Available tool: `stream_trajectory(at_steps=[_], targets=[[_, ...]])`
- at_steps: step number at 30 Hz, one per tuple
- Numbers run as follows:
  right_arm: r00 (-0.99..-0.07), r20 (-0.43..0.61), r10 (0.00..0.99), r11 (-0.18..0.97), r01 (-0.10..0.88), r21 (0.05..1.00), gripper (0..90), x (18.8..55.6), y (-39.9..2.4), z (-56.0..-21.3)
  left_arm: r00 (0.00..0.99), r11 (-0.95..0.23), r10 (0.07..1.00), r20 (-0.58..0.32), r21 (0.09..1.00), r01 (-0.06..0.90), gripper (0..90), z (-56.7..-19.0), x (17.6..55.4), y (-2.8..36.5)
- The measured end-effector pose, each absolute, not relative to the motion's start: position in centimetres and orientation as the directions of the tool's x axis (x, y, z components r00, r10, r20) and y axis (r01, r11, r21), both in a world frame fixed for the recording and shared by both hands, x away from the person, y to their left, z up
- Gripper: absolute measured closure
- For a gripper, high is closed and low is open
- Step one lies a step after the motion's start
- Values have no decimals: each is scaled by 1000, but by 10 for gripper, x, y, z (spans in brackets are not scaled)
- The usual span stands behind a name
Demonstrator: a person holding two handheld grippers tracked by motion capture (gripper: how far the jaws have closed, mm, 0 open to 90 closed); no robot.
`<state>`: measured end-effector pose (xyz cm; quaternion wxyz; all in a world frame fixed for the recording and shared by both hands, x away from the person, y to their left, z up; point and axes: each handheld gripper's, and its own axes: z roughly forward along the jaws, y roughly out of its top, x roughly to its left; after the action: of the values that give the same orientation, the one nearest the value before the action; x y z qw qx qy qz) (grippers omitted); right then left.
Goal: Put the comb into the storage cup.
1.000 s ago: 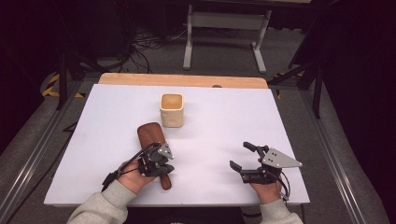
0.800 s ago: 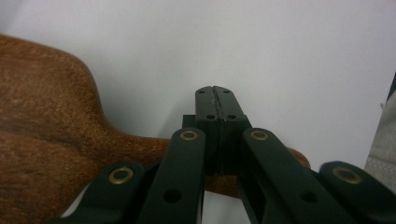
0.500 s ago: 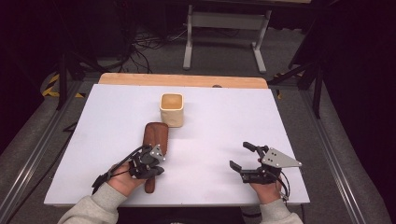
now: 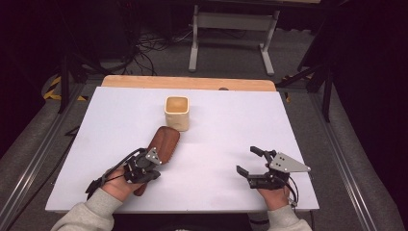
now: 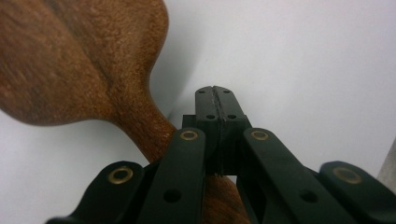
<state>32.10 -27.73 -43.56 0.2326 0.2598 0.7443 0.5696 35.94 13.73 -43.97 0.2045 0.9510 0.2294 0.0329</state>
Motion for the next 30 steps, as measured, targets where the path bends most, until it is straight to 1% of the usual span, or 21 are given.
stream_trajectory(at_steps=[14,17,23,27,30], targets=[[-757,-45,652,213,126,969,152,322,-277,-436,868,-799,496,1,392,456,900,-441,365,158],[-757,-45,652,214,127,969,152,322,-277,-436,853,-784,522,2,394,479,900,-443,367,163],[-757,-44,652,214,128,969,152,322,-277,-436,838,-764,546,4,414,496,900,-444,369,172],[-758,-44,651,215,128,968,152,322,-277,-436,834,-761,551,12,416,497,900,-444,370,175],[-758,-45,651,215,127,968,152,322,-277,-436,833,-755,553,0,423,501,900,-443,369,177]])
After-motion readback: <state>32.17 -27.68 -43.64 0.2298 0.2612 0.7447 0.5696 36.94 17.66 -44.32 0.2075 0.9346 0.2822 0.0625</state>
